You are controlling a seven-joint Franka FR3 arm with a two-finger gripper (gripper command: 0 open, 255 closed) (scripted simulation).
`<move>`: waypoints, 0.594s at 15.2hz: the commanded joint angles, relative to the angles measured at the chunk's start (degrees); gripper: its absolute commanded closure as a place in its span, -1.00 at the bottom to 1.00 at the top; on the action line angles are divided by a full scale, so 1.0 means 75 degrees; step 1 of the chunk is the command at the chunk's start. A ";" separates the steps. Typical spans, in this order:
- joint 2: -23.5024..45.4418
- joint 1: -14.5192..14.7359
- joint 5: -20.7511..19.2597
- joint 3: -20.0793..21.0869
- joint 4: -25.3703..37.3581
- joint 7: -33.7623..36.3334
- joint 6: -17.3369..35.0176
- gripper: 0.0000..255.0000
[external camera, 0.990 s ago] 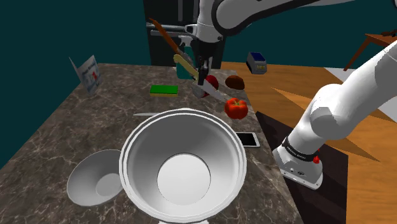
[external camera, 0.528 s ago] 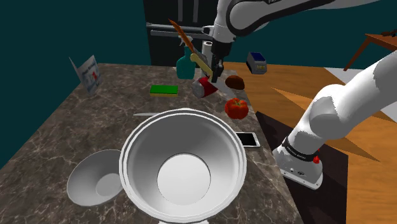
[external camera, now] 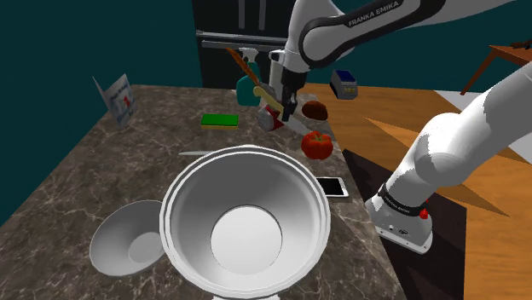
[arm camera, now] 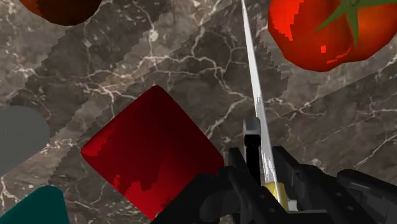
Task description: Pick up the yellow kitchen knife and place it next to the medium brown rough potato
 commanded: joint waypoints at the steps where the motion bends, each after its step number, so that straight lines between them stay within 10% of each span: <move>1: 0.0078 0.0003 0.0010 0.0006 -0.0138 -0.0014 0.0216 1.00; 9: 0.0586 0.0016 0.0050 0.0039 -0.0564 -0.0067 0.1149 1.00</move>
